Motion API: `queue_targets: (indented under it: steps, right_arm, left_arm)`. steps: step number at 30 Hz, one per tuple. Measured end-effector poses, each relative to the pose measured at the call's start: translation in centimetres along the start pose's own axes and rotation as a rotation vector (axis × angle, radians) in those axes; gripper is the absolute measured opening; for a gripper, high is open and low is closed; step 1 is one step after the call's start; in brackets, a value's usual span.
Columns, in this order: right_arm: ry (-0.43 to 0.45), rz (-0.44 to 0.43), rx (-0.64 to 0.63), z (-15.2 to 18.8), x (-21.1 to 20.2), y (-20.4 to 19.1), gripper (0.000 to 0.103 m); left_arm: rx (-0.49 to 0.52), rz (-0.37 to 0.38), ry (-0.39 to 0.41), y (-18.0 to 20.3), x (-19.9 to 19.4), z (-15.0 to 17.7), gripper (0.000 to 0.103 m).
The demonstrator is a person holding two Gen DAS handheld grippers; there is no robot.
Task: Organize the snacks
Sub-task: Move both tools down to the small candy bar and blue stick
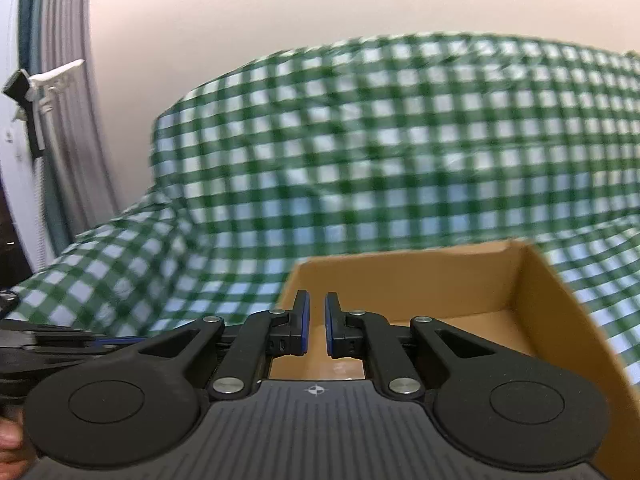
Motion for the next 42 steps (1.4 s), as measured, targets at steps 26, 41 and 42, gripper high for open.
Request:
queue_targets:
  steps: [26,41,42]
  right_arm:
    - [-0.025,-0.133,0.104,-0.8,1.7,-0.2,0.009]
    - [-0.038,-0.161,0.090,-0.8,1.3,-1.1,0.009]
    - [-0.041,-0.164,0.092,-0.8,1.2,-1.2,0.009]
  left_arm:
    - [0.075,-0.254,-0.292,-8.7,20.4,-3.1,0.059]
    - [0.033,-0.162,-0.466,-8.3,6.5,5.2,0.014]
    - [0.006,-0.157,-0.448,-8.7,5.5,5.0,0.014]
Point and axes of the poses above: each gripper's, at about its wrist camera, not at the fingertips, and x roughly the way its jaws point, y to its right, z to its underside, the point moved 3 cm from there along x, roughly the way its jaws point, and after that the axes turned 9 degrees about -z, right-handed, at the moved point
